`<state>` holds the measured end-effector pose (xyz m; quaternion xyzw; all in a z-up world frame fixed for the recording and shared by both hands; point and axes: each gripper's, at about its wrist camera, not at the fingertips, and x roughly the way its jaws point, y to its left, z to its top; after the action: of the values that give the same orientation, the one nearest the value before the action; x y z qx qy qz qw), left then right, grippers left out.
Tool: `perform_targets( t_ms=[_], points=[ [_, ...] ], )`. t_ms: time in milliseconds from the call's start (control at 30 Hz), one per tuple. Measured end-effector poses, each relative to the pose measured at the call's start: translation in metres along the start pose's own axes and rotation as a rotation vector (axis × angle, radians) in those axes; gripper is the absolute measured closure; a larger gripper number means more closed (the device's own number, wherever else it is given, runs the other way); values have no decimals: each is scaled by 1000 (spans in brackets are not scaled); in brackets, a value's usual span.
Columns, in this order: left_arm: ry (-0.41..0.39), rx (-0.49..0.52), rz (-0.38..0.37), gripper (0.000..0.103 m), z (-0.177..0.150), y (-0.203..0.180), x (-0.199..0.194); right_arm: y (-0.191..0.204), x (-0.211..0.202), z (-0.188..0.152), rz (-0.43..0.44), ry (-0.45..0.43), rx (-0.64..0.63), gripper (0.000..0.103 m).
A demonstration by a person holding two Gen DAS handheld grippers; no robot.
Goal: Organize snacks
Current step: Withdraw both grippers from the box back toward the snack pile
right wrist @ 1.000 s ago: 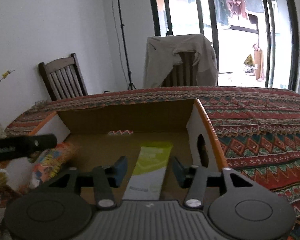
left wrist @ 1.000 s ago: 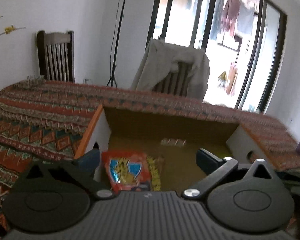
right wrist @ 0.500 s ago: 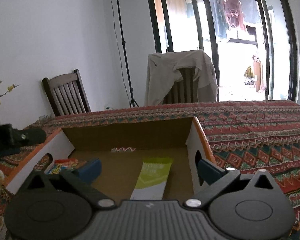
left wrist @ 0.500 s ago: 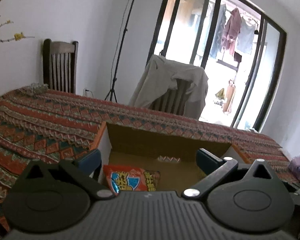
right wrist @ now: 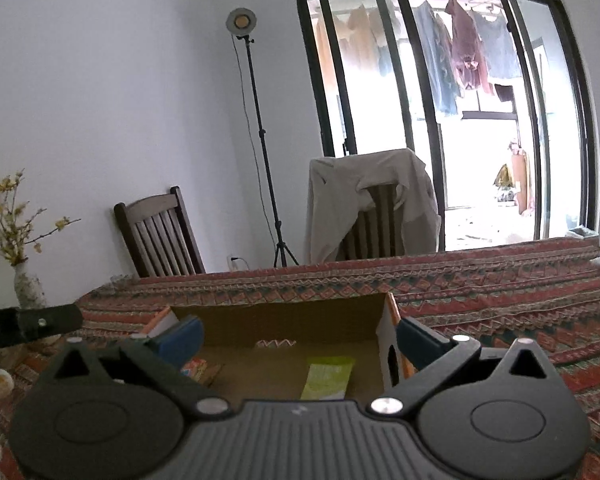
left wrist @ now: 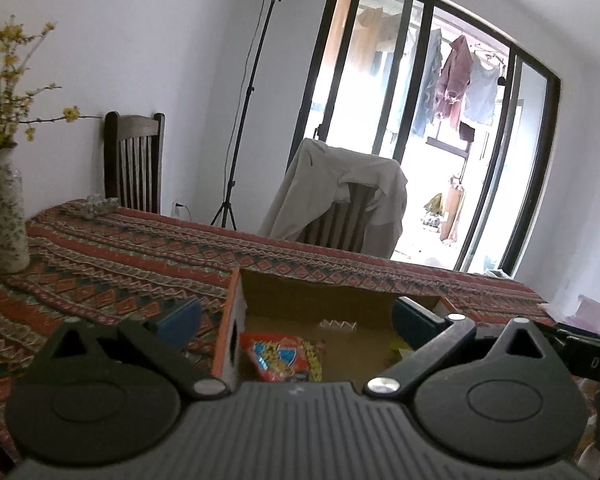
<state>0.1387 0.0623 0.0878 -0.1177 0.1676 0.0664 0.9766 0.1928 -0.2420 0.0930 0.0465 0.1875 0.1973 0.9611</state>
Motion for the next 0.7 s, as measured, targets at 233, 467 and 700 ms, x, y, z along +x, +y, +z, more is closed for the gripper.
perform_targets(
  t_ms=[233,467,700],
  points=[
    [-2,19,-8,0,-21,12,-43,4,-36,-27,-5,27,-12,0],
    [39,19,-20,0,-52,20,-66,7,-64,-64,-7,78,-13,0],
    [85,26,-51,0,-80,20,-80,9,-85,-91,-7,116,-6,0]
  ],
)
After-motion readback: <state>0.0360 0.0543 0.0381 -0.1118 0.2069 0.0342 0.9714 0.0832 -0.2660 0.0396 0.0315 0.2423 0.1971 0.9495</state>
